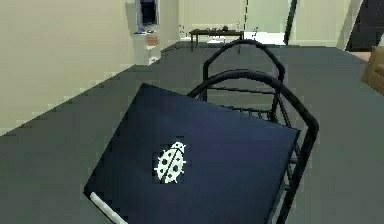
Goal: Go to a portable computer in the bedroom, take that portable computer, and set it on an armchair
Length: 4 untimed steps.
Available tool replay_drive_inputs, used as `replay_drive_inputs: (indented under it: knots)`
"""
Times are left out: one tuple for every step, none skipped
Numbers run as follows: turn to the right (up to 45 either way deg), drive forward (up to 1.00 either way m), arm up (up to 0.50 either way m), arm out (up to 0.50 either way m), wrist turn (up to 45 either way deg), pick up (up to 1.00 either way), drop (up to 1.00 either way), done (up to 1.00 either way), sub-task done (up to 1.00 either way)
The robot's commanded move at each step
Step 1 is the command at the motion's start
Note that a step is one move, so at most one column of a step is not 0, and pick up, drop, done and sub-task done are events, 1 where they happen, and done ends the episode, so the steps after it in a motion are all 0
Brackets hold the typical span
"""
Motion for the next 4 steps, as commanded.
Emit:
replay_drive_inputs:
  knots:
    - [39.0, 0.00, 0.00, 0.00, 0.0, 0.00, 0.00, 0.00, 0.00]
    - [-45.0, 0.00, 0.00, 0.00, 0.0, 0.00, 0.00, 0.00, 0.00]
    - [-45.0, 0.00, 0.00, 0.00, 0.0, 0.00, 0.00, 0.00, 0.00]
    - [-45.0, 0.00, 0.00, 0.00, 0.0, 0.00, 0.00, 0.00, 0.00]
